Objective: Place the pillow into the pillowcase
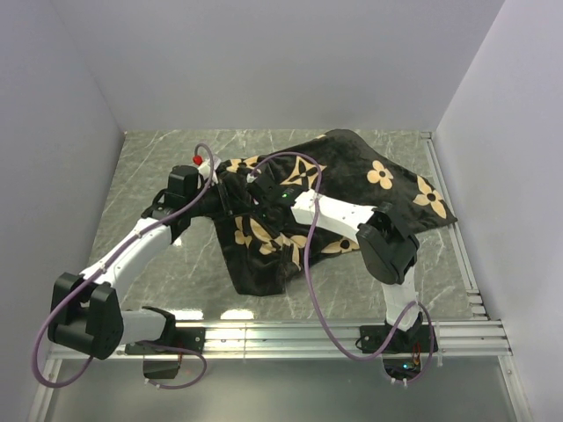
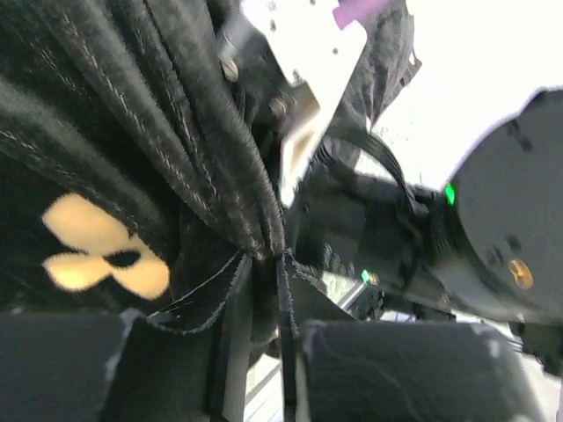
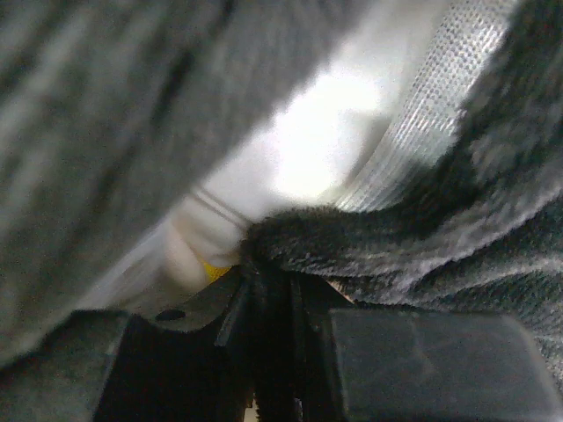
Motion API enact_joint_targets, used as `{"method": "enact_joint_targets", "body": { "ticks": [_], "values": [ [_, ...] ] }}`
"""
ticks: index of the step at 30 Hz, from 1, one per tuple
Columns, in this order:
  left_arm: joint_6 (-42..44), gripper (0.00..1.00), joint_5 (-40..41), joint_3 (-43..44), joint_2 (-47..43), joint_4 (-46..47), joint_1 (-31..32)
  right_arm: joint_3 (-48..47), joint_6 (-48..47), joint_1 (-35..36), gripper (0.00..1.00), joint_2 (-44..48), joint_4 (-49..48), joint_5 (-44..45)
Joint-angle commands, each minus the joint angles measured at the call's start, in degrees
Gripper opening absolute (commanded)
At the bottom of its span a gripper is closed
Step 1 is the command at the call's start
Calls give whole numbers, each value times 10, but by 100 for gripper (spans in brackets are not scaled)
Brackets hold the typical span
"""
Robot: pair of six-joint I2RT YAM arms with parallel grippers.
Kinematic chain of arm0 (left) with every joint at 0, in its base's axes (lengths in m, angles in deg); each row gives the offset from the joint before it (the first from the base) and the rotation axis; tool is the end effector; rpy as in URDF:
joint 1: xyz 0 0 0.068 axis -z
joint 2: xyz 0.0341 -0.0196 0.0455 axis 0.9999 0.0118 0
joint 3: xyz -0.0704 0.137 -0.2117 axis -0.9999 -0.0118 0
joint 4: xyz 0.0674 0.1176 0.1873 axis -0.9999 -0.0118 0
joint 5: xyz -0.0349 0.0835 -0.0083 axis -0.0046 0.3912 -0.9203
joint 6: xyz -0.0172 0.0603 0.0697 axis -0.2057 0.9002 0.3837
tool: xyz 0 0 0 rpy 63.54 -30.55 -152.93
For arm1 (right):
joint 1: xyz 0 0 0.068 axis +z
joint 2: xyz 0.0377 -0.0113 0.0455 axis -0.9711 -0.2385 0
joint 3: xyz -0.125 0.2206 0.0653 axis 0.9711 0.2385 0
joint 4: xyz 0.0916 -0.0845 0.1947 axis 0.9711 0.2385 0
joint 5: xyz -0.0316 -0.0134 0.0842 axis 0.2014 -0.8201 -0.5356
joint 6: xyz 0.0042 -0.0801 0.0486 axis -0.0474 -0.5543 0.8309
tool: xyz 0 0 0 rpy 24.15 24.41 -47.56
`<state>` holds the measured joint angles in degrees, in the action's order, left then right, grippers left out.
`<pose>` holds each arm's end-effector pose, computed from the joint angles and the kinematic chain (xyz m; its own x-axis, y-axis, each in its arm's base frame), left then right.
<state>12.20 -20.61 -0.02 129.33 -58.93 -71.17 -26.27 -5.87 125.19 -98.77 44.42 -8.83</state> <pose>0.2588 -0.1319 0.2501 -0.8226 -0.3008 -0.4826 0.2184 0.6165 -0.7565 0.2768 0.3153 0.1678 -0.7894 -0.3752 -0.4858 -0.5016 0.8505 0.1582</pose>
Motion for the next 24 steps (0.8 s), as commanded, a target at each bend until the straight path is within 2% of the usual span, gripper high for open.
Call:
{"method": "enact_joint_targets", "body": {
  "ticks": [1,5,6,7,14,17,18,19,21,22,24],
  "values": [
    [2,5,-60,19,-45,-2,6,4,-6,-24,22,-36,10,70],
    [6,10,-87,16,-55,-15,-4,3,-4,-30,22,-41,10,72],
    [13,8,-98,15,-60,-18,-6,4,-5,-33,22,-44,10,70],
    [16,0,-101,11,-71,-26,-7,4,-5,-39,21,-45,8,68],
    [49,0,-130,-5,-92,-64,-26,-1,-10,-55,20,-38,3,25],
    [56,0,-137,-13,-101,-72,-41,-7,-19,-61,28,-24,-1,-33],
    [66,0,-133,-16,-103,-86,-48,-5,-28,-65,31,-17,-6,-79],
    [71,0,-130,-19,-103,-92,-56,-4,-32,-69,36,-9,-12,-90],
    [89,0,-137,-26,-101,-107,-93,2,-39,-79,43,26,-19,-124],
    [95,0,-143,-29,-98,-109,-106,4,-40,-82,43,39,-23,-130],
    [114,0,-146,-32,-94,-115,-129,6,-36,-92,37,66,-21,-138]
  ]
}}
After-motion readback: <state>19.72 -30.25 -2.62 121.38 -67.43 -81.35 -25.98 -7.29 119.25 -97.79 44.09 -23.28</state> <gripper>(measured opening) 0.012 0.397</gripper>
